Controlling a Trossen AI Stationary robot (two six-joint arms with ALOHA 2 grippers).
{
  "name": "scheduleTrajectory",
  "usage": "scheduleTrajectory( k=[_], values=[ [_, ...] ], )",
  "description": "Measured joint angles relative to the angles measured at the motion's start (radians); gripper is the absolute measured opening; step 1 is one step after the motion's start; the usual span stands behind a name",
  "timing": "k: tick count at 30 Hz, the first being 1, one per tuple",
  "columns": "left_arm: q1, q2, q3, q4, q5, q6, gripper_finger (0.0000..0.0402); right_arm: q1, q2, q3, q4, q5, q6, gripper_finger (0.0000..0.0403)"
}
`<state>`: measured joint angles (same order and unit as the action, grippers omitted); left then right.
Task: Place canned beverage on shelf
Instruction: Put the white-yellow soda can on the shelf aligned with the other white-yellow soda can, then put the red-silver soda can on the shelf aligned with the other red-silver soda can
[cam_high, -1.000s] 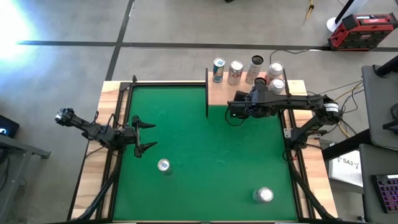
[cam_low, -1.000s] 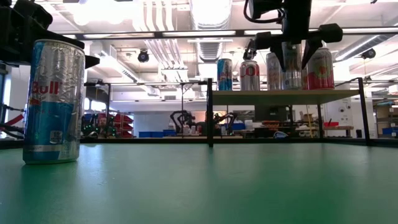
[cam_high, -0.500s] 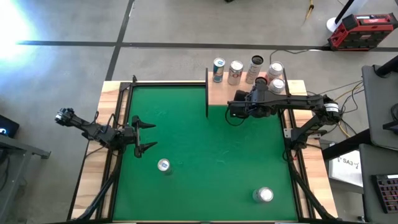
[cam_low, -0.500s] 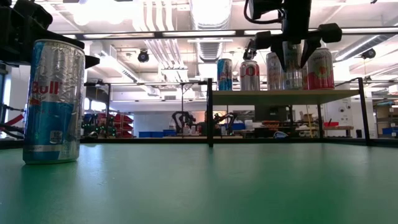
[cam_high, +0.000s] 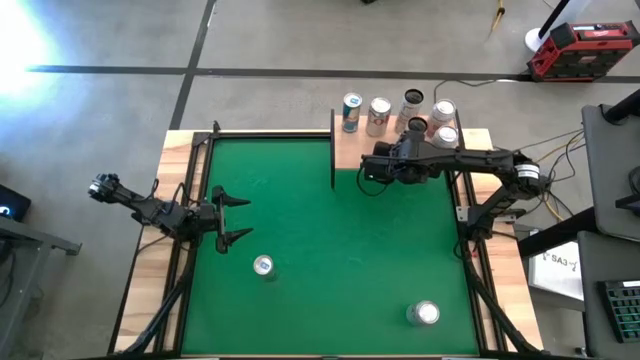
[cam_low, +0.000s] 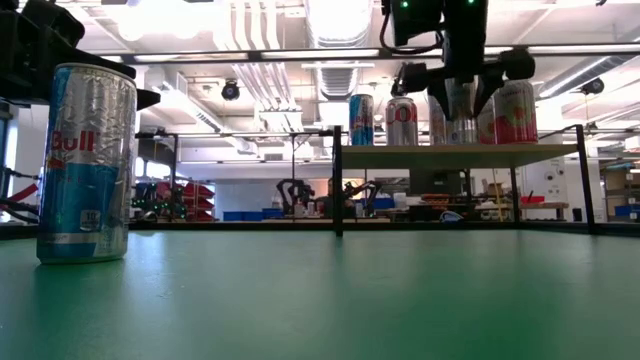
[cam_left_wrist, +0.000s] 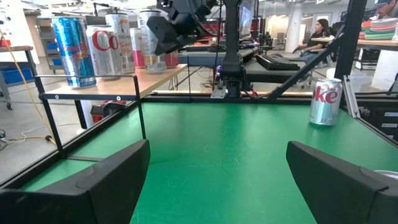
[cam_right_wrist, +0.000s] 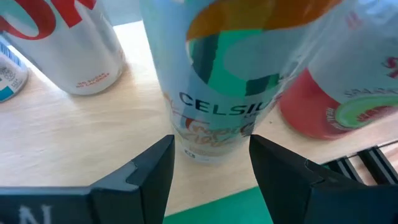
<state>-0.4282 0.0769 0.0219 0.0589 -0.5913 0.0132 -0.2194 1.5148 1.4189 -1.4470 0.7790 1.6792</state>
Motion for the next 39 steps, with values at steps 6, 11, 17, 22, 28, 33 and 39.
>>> scheduleTrajectory(
  k=[6,11,17,22,28,33,39],
  values=[
    [0.000,0.000,0.000,0.000,0.000,0.000,0.0361,-0.007,0.000,0.000,0.013,-0.006,-0.018,0.0198],
    [0.000,0.000,0.000,0.000,0.000,0.000,0.0361,-0.002,0.000,0.000,0.012,-0.072,-0.015,0.0198],
    [0.000,0.000,0.000,0.000,0.000,0.000,0.0361,0.056,-0.002,0.015,-0.015,-0.110,-0.013,0.0206],
    [0.000,0.000,0.000,0.000,0.000,0.000,0.0361,0.136,-0.007,0.052,-0.079,-0.215,0.017,0.0233],
    [0.000,0.000,0.000,0.000,0.000,0.000,0.0361,0.261,-0.012,0.053,-0.121,-0.387,0.119,0.0285],
    [0.000,0.000,0.000,0.000,0.000,0.000,0.0361,0.401,-0.017,0.047,-0.124,-0.453,0.232,0.0328],
    [0.000,0.000,0.000,0.000,0.000,0.000,0.0361,0.581,-0.017,0.042,-0.124,-0.554,0.408,0.0354]
  ],
)
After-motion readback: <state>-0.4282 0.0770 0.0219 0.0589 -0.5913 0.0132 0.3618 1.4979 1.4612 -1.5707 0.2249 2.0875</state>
